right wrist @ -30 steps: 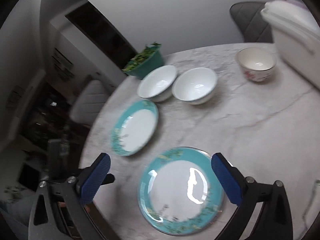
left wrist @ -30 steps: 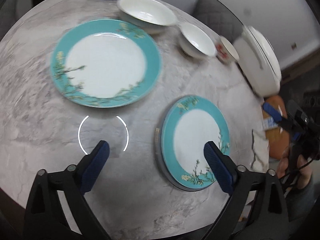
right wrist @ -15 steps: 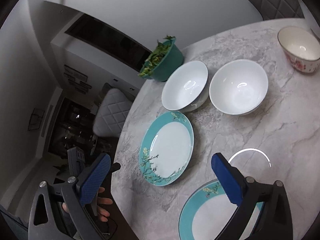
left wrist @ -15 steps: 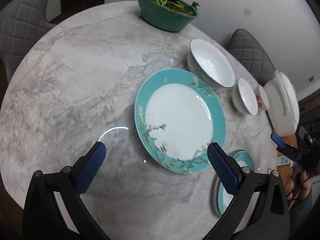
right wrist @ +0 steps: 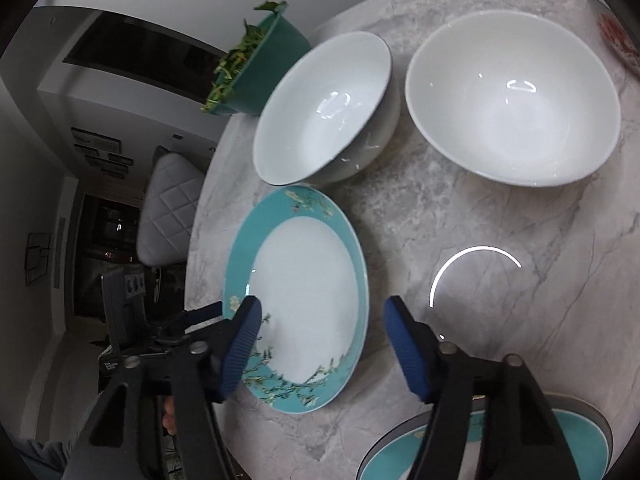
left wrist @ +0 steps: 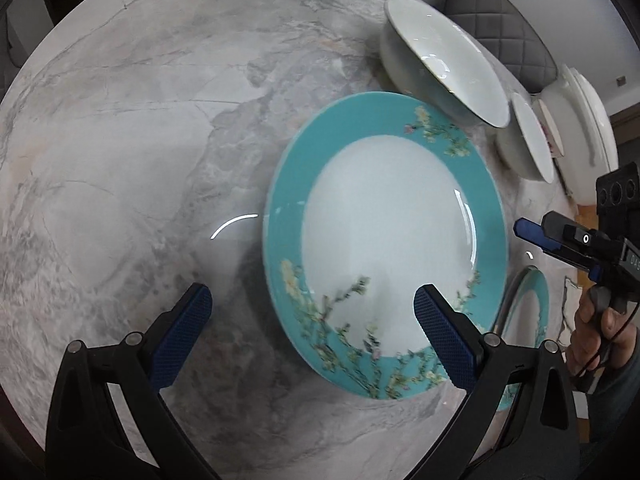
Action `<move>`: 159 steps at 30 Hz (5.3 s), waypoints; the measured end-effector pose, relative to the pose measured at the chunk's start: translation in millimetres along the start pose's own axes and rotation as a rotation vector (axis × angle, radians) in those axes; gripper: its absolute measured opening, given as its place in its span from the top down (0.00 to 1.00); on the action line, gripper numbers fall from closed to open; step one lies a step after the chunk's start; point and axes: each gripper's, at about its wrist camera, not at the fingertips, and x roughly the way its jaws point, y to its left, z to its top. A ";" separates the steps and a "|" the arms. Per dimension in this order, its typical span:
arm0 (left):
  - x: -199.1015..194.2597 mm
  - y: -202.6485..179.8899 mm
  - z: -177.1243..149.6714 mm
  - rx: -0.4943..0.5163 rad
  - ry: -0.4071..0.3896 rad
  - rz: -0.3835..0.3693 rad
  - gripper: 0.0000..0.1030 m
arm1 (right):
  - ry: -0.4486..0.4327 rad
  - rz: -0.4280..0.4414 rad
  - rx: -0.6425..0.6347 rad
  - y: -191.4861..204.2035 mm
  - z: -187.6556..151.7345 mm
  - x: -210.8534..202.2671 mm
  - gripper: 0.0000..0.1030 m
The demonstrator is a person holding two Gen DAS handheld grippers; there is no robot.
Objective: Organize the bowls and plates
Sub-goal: 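Move both tools to the large teal floral plate and grip its rim, then lift the large teal floral plate by its rim with both tools, then carry the large teal plate over the plate stack and lower it on, then open both tools and pull them back from the plate stack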
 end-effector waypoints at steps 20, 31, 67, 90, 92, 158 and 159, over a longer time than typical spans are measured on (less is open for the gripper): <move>15.0 8.5 25.5 0.025 0.013 0.045 0.70 | 0.130 -0.080 0.033 -11.9 1.4 32.2 0.66; 21.8 4.0 22.8 0.023 0.045 -0.001 0.85 | 0.174 -0.117 0.011 -4.4 5.7 48.4 0.92; -24.2 -6.1 -21.5 -0.013 0.019 -0.087 0.88 | 0.133 -0.111 0.009 19.3 -15.9 5.3 0.92; -28.0 -162.7 -80.6 0.140 0.035 -0.102 0.88 | 0.003 -0.142 0.086 -46.3 -80.6 -114.6 0.92; -21.4 -173.3 -86.8 0.147 0.042 -0.101 0.87 | 0.001 -0.147 0.094 -53.4 -84.9 -120.6 0.92; 58.9 -248.8 -133.2 0.325 0.065 0.126 0.27 | 0.071 -0.622 -0.217 -68.1 -133.8 -104.5 0.66; 56.7 -250.9 -133.9 0.326 0.047 0.125 0.27 | 0.066 -0.618 -0.214 -68.7 -134.2 -105.8 0.63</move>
